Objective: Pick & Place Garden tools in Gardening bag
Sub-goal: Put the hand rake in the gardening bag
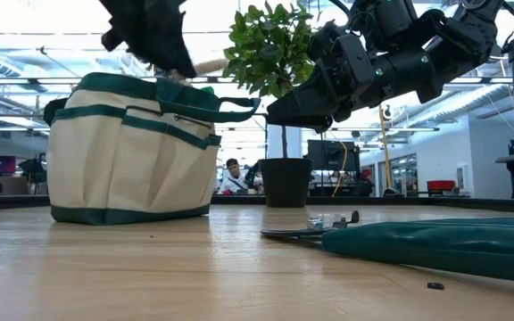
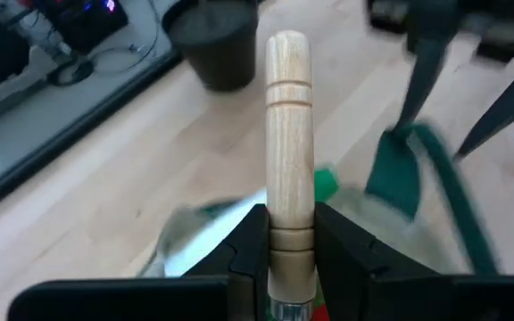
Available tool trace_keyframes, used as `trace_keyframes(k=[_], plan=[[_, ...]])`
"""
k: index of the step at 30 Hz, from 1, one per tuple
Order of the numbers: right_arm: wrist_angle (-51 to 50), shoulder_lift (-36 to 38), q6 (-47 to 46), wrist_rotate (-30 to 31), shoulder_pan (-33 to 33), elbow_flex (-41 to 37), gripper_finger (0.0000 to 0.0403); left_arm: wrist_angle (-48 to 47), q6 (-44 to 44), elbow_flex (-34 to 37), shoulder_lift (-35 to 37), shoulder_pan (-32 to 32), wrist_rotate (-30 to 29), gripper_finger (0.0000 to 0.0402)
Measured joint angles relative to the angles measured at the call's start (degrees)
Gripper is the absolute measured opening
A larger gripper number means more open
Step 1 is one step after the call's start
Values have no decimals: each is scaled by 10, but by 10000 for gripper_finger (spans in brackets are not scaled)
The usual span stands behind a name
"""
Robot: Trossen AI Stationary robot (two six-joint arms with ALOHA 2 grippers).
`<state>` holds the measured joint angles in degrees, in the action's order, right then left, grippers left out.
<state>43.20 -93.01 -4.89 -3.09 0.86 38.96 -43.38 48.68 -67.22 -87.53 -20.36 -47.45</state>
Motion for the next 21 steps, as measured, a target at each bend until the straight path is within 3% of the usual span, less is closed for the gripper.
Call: trace_keyframes(k=[10,21], plan=[[-2,0,0,0,0,0,155,-63,133,0,-32,-25,59,69],[-1,0,-5,0,0,0,155,-105,192,0,-23,-52,98,69]])
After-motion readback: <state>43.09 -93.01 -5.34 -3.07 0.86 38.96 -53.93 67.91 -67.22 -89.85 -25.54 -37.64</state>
